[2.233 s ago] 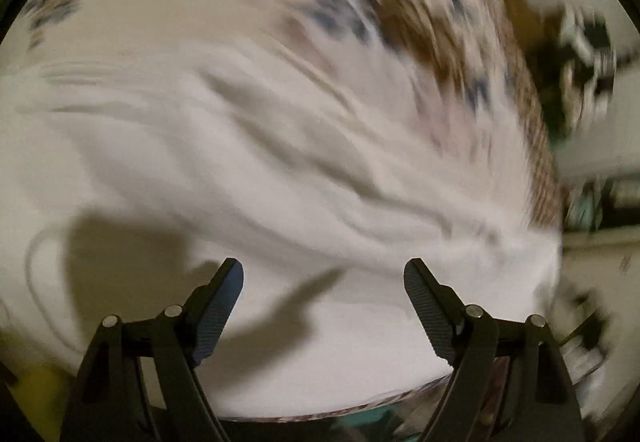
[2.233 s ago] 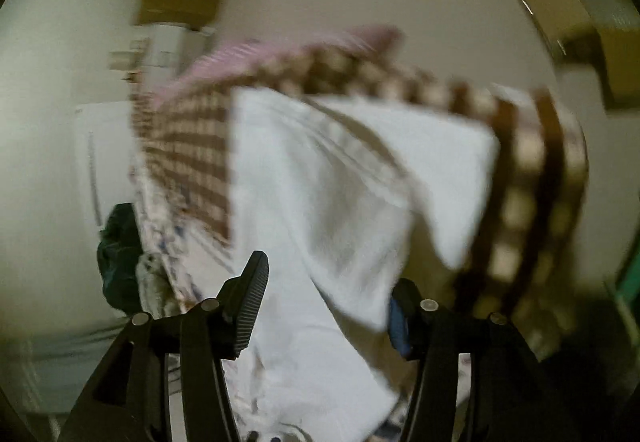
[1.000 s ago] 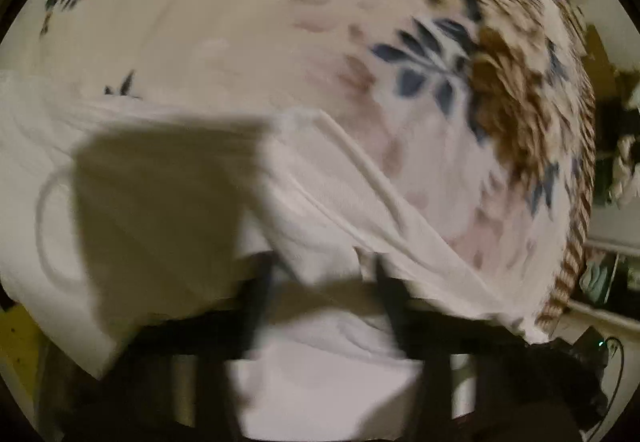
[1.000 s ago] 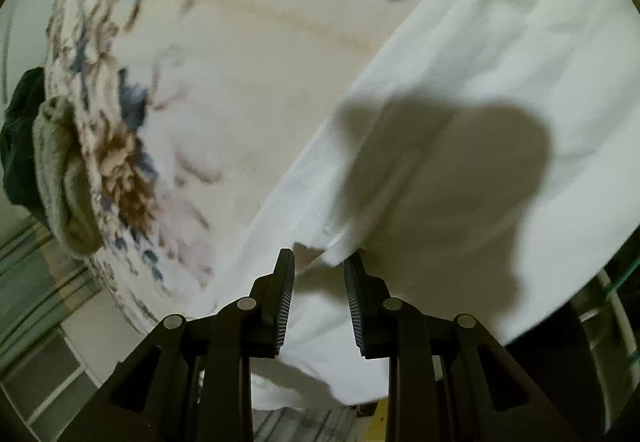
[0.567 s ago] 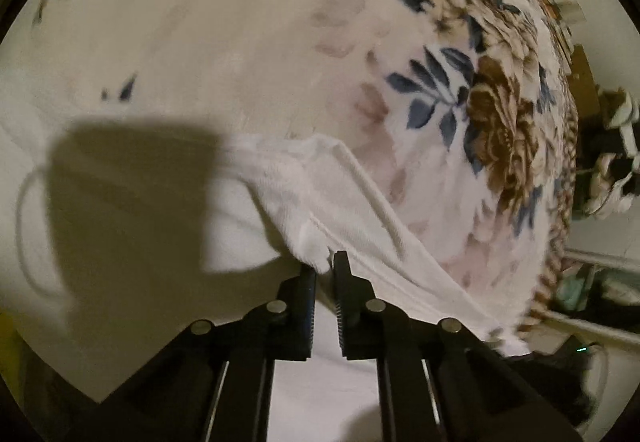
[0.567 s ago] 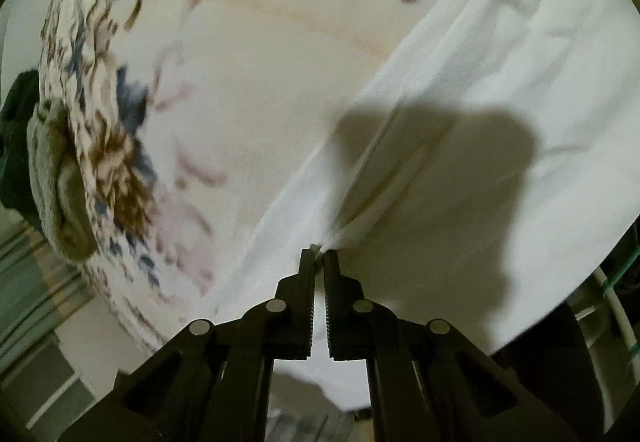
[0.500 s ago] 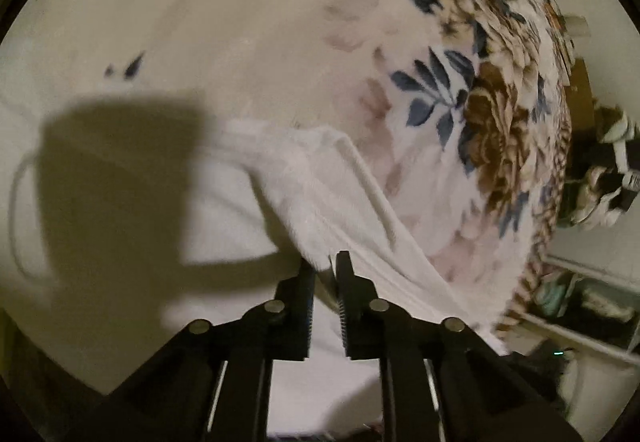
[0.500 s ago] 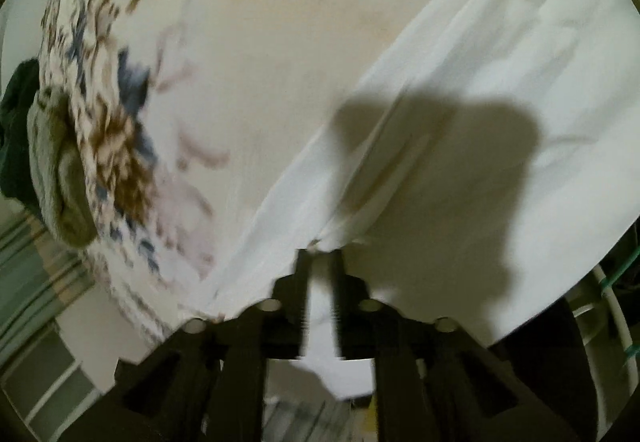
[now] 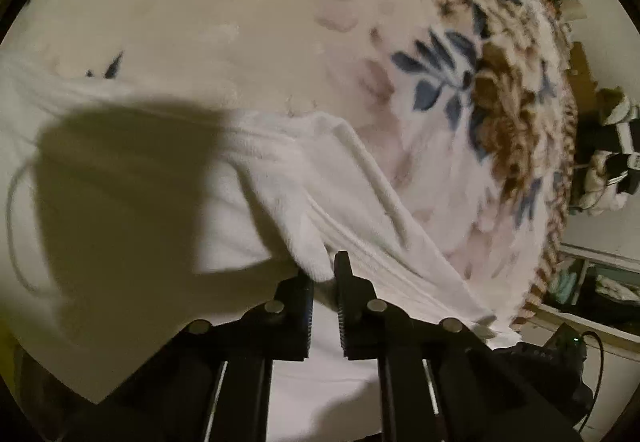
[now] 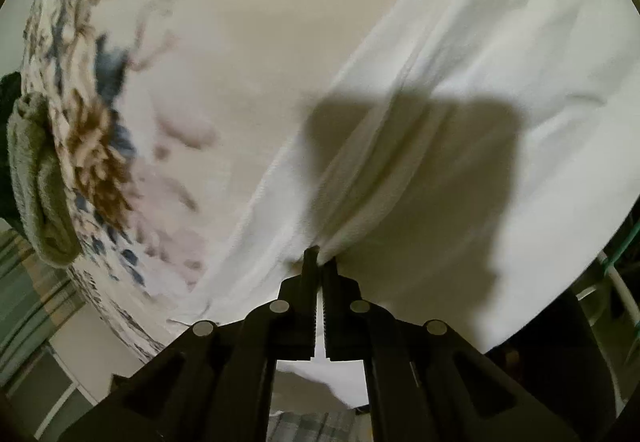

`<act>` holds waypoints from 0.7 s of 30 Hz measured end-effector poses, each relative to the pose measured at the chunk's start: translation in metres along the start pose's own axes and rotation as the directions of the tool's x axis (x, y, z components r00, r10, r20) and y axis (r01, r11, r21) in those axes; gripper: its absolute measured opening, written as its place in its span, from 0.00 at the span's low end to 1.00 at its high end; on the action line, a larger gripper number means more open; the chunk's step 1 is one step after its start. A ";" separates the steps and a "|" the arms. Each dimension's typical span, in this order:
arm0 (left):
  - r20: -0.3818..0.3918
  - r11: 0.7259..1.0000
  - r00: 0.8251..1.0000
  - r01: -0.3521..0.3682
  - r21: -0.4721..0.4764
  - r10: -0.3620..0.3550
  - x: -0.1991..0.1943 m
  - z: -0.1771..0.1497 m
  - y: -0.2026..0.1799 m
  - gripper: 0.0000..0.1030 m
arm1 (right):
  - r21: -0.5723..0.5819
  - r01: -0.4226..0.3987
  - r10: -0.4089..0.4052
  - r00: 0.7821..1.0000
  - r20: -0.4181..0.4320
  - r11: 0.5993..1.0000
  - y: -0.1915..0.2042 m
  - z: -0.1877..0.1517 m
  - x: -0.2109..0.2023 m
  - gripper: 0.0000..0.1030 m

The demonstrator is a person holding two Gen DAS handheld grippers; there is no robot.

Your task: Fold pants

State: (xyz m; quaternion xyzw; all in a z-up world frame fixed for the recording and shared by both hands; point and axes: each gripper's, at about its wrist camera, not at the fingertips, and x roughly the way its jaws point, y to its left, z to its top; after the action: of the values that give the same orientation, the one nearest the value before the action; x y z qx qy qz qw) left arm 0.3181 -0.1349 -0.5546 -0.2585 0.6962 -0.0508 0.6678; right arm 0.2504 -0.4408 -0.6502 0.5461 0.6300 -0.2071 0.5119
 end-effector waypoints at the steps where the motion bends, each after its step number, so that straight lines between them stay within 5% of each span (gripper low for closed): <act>1: 0.009 1.000 1.000 0.011 0.007 -0.012 -0.003 0.002 -0.002 0.06 | 0.003 -0.011 0.011 1.000 0.007 1.000 0.002 -0.001 -0.004 0.02; 9: 0.083 0.996 0.995 0.044 0.074 -0.050 -0.018 0.030 -0.025 0.03 | 0.016 -0.044 0.043 0.999 0.026 0.999 0.007 0.007 -0.015 0.02; 15: -0.028 0.990 1.000 -0.009 0.142 0.014 -0.015 0.026 -0.030 0.07 | -0.030 -0.113 0.112 0.994 -0.020 0.993 0.005 0.015 -0.017 0.10; 17: -0.011 0.973 0.999 -0.046 0.225 0.050 -0.024 0.010 -0.041 0.29 | -0.081 -0.172 0.171 0.985 -0.022 0.982 -0.002 0.015 -0.029 0.33; 18: 0.002 0.961 0.997 -0.074 0.266 0.077 -0.026 0.001 -0.046 0.39 | -0.113 -0.180 0.181 0.984 -0.006 0.977 -0.010 0.015 -0.039 0.54; 19: 0.012 0.946 0.995 -0.094 0.310 0.095 -0.028 -0.009 -0.053 0.63 | -0.139 -0.173 0.177 0.984 0.014 0.975 -0.018 0.014 -0.049 0.75; 20: 0.022 0.928 0.994 -0.108 0.357 0.107 -0.028 -0.020 -0.061 0.81 | -0.176 -0.157 0.167 0.985 0.045 0.972 -0.032 0.012 -0.062 0.81; 21: 0.038 0.911 0.992 -0.125 0.392 0.120 -0.028 -0.029 -0.067 0.86 | -0.196 -0.145 0.160 0.985 0.064 0.970 -0.043 0.011 -0.071 0.83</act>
State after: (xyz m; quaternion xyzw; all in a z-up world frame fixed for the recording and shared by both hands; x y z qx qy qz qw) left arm 0.3092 -0.1891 -0.4987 -0.0754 0.6820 -0.1459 0.7127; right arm 0.2079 -0.4974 -0.6050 0.5328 0.5823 -0.1274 0.6007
